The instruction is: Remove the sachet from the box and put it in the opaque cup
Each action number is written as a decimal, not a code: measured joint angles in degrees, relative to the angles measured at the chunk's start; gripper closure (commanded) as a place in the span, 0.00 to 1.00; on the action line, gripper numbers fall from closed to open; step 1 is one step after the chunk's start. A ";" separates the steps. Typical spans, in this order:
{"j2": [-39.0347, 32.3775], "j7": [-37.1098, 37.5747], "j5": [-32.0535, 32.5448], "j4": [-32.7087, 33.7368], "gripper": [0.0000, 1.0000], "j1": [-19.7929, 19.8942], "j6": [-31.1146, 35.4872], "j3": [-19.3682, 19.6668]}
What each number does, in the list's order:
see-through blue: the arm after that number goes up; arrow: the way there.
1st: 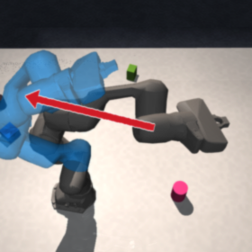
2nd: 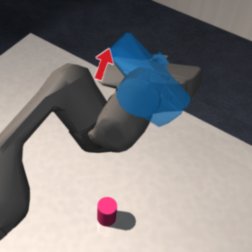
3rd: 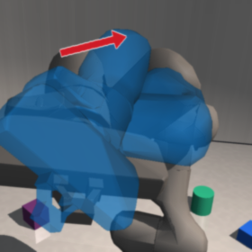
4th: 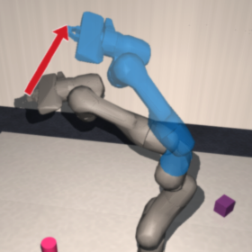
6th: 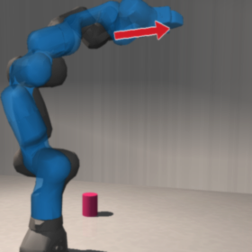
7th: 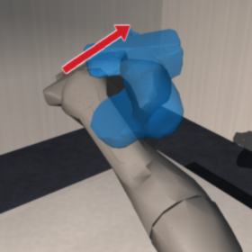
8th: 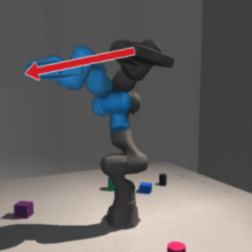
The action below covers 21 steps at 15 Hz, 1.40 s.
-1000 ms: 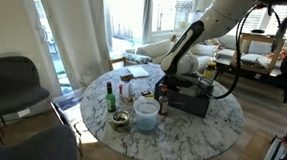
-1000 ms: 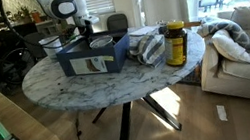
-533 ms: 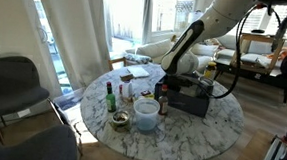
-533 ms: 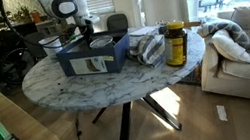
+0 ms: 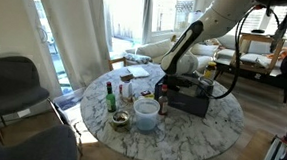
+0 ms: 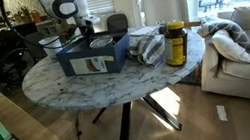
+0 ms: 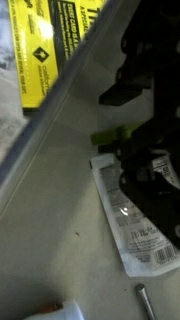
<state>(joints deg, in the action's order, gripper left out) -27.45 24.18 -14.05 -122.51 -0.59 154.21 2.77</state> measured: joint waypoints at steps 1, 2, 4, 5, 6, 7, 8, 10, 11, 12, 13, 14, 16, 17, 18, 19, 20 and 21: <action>-0.20 0.35 0.02 0.19 0.20 -0.13 -0.01 0.10; -0.50 0.66 0.06 0.40 0.11 -0.28 -0.04 0.29; -1.09 1.17 0.22 0.94 0.25 -0.52 -0.62 0.81; -1.27 1.31 0.22 1.15 0.38 -0.52 -0.85 1.02; -1.39 1.33 0.22 1.19 0.38 -0.52 -0.95 1.28; -1.50 1.36 0.25 1.25 0.44 -0.53 -0.95 1.54; -1.60 1.51 0.36 1.34 0.52 -0.58 -0.96 1.80; -1.94 1.74 0.58 1.61 0.69 -0.82 -1.12 2.44; -2.13 1.79 0.62 1.94 0.75 -0.99 -1.16 2.59; -2.22 1.91 0.62 2.30 0.83 -1.23 -1.32 2.61; -2.31 2.08 0.66 2.62 0.90 -1.53 -1.39 2.66; -2.32 2.38 0.76 2.83 0.99 -1.88 -1.45 2.78; -2.31 3.11 1.79 3.11 1.00 -2.74 -1.82 3.55; -2.15 3.62 2.45 3.24 0.97 -3.14 -2.03 3.95; -2.10 3.72 3.22 3.30 0.73 -3.38 -2.65 4.37; -1.96 3.49 3.65 3.30 0.97 -3.33 -3.35 4.47; -1.59 2.39 3.78 3.23 0.94 -3.11 -3.93 4.35; -0.80 1.05 4.31 2.94 0.96 -2.96 -4.43 4.36</action>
<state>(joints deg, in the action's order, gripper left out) -28.25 25.22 -9.73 -119.57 -3.56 149.78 7.13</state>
